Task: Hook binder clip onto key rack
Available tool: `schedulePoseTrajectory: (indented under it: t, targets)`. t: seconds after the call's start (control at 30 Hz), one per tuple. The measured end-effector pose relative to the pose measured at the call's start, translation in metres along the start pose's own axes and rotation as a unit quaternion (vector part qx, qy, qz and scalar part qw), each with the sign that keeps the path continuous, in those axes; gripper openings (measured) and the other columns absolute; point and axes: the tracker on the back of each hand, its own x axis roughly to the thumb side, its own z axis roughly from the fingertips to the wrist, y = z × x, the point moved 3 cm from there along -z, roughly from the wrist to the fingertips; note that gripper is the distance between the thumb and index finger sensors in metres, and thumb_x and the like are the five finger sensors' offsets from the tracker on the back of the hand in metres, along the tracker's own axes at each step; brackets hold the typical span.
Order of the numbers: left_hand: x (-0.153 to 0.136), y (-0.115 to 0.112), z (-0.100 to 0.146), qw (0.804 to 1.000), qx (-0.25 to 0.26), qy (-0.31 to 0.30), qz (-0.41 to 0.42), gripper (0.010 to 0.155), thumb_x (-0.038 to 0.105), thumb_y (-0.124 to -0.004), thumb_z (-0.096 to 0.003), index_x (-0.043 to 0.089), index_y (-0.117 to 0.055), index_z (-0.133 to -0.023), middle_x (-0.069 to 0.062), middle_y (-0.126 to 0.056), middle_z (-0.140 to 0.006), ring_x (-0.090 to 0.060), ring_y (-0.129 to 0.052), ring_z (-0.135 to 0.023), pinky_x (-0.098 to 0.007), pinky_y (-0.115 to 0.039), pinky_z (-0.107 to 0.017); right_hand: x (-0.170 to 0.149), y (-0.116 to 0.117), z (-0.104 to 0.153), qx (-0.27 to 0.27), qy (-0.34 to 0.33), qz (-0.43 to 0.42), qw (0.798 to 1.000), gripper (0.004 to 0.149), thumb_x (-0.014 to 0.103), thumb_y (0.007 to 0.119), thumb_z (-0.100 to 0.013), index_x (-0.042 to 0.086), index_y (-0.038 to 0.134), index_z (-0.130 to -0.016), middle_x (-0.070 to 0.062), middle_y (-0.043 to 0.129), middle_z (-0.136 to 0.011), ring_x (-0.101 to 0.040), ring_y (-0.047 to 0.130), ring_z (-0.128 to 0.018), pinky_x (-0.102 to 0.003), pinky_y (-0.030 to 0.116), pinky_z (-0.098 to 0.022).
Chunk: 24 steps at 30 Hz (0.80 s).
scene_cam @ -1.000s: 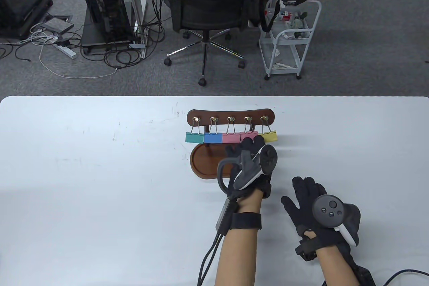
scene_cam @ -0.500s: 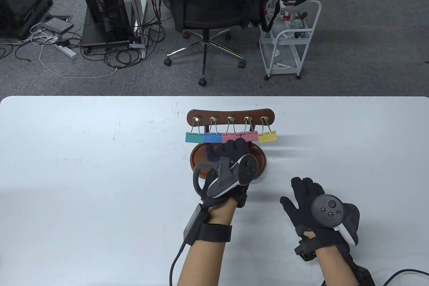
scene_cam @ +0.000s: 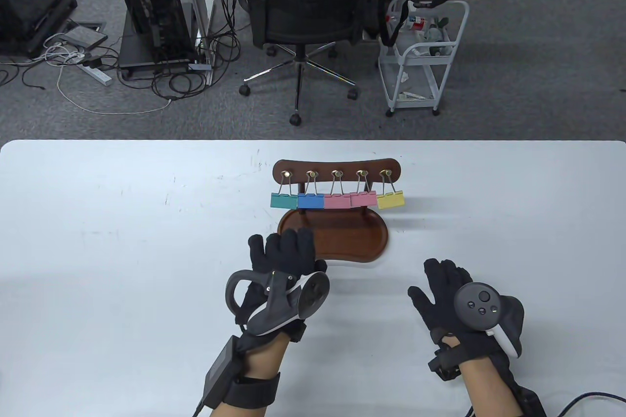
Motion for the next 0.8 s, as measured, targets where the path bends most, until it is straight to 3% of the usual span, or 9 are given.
schedulePoseTrajectory:
  t: [0.17, 0.8]
  targets:
    - [-0.007, -0.013, 0.018, 0.999, 0.000, 0.019, 0.027, 0.071, 0.048, -0.077, -0.0576, 0.003, -0.069, -0.112, -0.028, -0.080, -0.106, -0.055, -0.083, -0.092, -0.078, -0.051, -0.069, 0.001, 0.000, 0.000, 0.002, -0.002, 0.000, 1.000, 0.080, 0.051, 0.073, -0.054, -0.001, 0.057, -0.113, -0.043, 0.053, -0.111, -0.070, 0.046, -0.095, -0.078, 0.041, -0.063]
    - [-0.004, -0.035, 0.037, 0.997, -0.015, 0.042, 0.062, 0.070, 0.047, -0.077, -0.0576, 0.003, -0.069, -0.111, -0.027, -0.082, -0.105, -0.054, -0.084, -0.091, -0.078, -0.051, -0.069, -0.004, -0.009, 0.003, -0.008, 0.002, -0.036, 0.999, 0.079, 0.050, 0.073, -0.054, -0.003, 0.059, -0.112, -0.044, 0.055, -0.110, -0.071, 0.047, -0.094, -0.078, 0.041, -0.063]
